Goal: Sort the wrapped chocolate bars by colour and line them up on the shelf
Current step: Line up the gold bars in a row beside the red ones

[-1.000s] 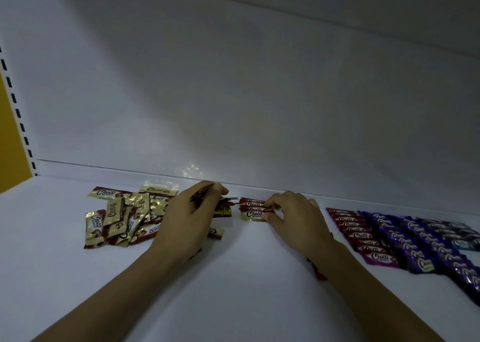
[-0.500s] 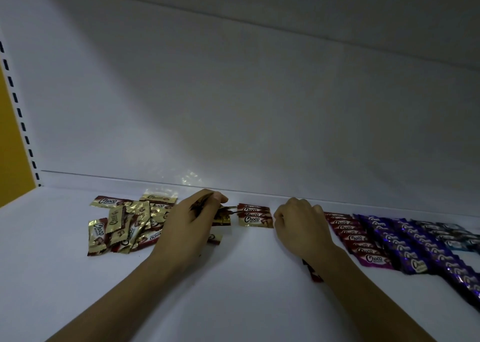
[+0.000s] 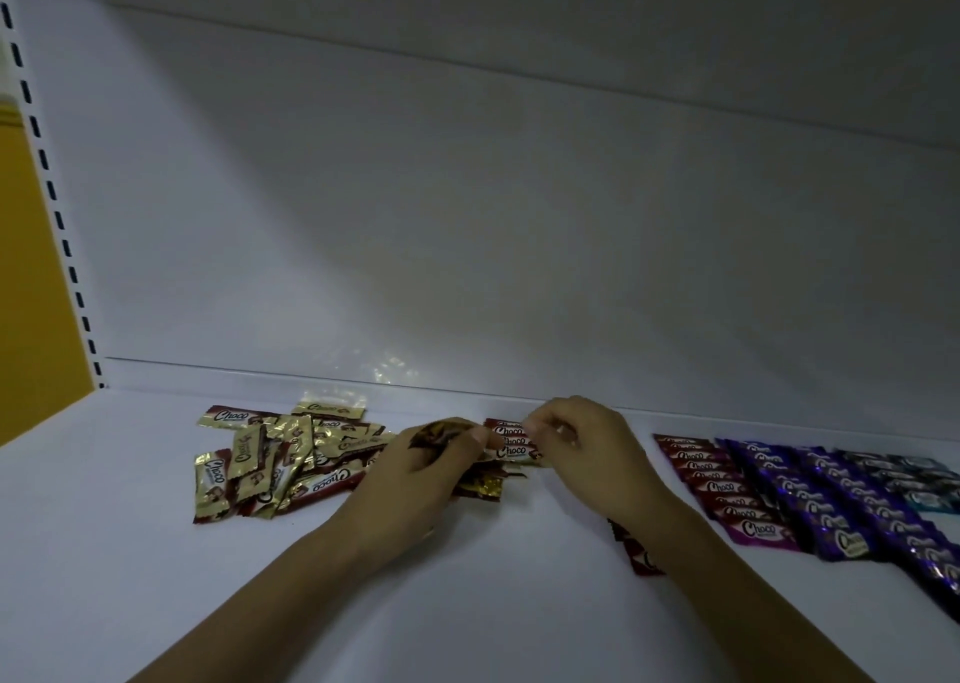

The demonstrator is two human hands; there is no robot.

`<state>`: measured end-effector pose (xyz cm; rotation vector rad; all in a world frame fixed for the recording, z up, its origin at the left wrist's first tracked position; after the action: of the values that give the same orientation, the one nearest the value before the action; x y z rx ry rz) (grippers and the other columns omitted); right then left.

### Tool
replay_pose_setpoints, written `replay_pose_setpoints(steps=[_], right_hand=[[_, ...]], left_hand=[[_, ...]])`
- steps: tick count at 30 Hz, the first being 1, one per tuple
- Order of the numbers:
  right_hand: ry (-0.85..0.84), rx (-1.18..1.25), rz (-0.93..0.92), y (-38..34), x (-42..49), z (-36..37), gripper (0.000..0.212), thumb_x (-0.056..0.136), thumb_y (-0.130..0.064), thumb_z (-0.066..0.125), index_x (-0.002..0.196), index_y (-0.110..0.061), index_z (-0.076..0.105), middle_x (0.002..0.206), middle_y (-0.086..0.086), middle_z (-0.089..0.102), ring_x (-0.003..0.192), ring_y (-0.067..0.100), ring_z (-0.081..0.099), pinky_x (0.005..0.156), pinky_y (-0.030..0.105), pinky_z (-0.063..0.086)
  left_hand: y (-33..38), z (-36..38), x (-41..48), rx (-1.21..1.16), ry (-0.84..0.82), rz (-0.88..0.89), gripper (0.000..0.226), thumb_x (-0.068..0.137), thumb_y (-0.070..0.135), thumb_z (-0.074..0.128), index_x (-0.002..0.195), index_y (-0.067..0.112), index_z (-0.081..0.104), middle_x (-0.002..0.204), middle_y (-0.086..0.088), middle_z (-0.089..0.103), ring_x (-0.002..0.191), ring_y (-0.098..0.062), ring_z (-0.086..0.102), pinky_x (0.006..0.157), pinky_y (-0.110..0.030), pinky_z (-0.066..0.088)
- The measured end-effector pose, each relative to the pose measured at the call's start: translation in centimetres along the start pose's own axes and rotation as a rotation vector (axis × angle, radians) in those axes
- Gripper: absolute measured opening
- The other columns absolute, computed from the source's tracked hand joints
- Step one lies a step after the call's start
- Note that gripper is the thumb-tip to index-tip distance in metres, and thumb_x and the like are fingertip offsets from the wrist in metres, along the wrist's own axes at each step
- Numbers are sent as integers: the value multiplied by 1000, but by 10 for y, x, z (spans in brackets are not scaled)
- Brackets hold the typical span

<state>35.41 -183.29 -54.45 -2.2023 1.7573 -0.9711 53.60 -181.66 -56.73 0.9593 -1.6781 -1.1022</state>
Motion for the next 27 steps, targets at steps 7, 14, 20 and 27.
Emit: replay_pose_setpoints(steps=[7,14,20,27], right_hand=[[-366,764,-117,-47,-12,0,23,80,-30,64,96,-17,74,95,0,73,94,12,67,80,18,50],[-236,790,76,-37,-8,-3,13,92,-16,57,86,-10,67,74,-4,68,70,8,62,70,19,51],[-157,723,107,-35,-7,-5,12,94,-11,55,88,-7,65,63,-8,68,56,1,61,52,11,43],[-181,710,72,-34,-7,-4,13,87,-19,65,91,-8,70,63,-6,67,54,3,59,51,12,42]], left_hand=[[6,2,-4,-84,-111,-57,27,93,41,57,79,26,76,74,7,72,71,0,65,64,-10,46],[2,4,-1,-38,-126,-77,27,97,19,52,86,24,76,96,-4,74,93,-16,69,83,-24,51],[3,1,1,-49,-48,-22,45,88,47,50,92,9,73,94,-13,72,94,-32,66,89,-44,50],[3,-9,6,-140,76,-2,26,93,25,56,76,9,66,67,-5,61,66,-16,59,58,-28,46]])
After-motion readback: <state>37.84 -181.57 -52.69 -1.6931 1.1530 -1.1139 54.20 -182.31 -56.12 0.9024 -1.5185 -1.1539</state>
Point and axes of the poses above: each hand's wrist, its own x-axis towards the middle knuckle, its own z-axis out of the palm, y = z × x, the point moved 3 cm from there along x, towards the middle knuckle
